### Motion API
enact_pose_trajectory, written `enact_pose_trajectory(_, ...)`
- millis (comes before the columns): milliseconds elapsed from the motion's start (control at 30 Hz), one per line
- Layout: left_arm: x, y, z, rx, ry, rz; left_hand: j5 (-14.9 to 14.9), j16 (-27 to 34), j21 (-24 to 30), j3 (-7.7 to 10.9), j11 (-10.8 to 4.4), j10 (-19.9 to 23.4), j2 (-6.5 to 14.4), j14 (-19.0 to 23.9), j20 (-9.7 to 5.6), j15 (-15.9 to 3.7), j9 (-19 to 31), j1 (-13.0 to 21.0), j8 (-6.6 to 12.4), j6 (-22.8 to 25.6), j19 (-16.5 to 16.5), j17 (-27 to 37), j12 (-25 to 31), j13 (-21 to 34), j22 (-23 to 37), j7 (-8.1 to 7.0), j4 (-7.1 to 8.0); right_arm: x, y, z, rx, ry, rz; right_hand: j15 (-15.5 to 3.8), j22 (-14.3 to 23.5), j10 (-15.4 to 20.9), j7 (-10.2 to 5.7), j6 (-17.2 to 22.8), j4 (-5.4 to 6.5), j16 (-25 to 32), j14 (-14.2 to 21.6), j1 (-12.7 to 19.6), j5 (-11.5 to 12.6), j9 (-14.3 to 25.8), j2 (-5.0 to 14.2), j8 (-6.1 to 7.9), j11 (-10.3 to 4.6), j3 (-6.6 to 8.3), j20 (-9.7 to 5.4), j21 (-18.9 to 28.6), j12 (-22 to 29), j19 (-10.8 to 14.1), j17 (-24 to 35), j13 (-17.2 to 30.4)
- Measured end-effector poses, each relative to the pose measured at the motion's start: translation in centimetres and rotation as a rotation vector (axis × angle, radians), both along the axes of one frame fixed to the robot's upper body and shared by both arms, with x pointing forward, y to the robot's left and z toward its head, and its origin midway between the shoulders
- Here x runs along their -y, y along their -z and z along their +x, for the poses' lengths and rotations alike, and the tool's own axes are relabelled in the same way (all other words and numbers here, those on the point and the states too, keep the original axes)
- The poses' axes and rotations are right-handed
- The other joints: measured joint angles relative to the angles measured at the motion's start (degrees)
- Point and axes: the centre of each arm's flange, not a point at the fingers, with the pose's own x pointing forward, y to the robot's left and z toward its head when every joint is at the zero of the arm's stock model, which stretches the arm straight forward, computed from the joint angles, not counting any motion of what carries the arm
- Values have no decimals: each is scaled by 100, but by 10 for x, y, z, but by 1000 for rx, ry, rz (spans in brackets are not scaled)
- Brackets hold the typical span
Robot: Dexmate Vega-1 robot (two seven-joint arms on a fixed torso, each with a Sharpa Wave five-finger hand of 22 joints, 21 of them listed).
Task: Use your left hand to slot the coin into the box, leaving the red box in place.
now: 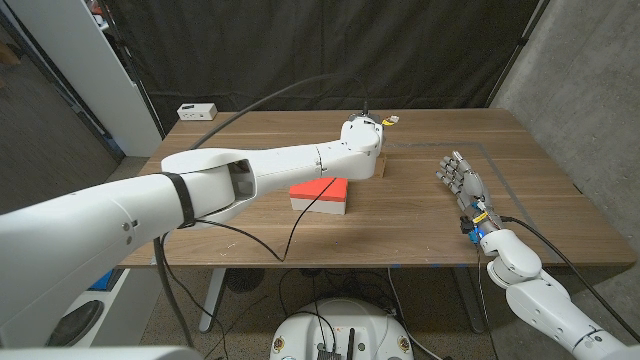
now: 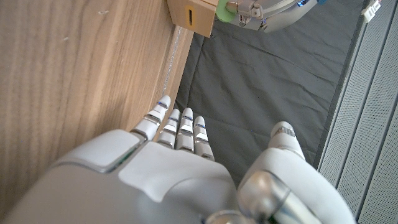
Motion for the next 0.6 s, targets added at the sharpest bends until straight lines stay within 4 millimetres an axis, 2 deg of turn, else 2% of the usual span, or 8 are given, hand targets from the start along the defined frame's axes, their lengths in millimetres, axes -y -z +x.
enact_pose_trajectory(333,-2,1,2,-1,-8,-2,1,0,0,6,-54,56,-53,0,-23,0,150,-39,0,0,23,-14,0,12,-32,0,6,-1,0,1,-3,-2,-2,0,0,0,0,0,0,0,0,0,0,0,0,0,0,0,0,0,0,0,0,0)
enact_pose_trajectory(433,-3,1,2,-1,-13,-4,33,0,0,-11,-62,65,-240,2,-24,-2,152,-34,17,22,24,-45,-38,-22,-79,-22,-11,-1,0,1,-2,-3,-2,0,0,0,0,0,0,0,0,0,0,0,0,0,0,0,0,0,0,0,0,0)
enact_pose_trajectory(467,-3,1,2,-1,-15,-5,41,0,-4,-28,-80,87,-313,21,-3,-21,152,-47,36,86,45,-59,-68,-49,-117,-85,-26,-1,-1,2,-1,-3,-2,0,0,0,0,0,0,0,0,0,0,0,0,0,0,0,0,0,0,0,0,0)
enact_pose_trajectory(600,-5,1,2,0,-21,-8,55,-26,-46,-87,-86,84,-409,21,-41,-21,153,-75,36,170,104,-106,-145,-150,-204,-168,15,-2,-1,2,0,-4,-3,0,0,0,0,0,0,0,0,0,0,0,0,0,0,0,0,0,0,-1,0,0)
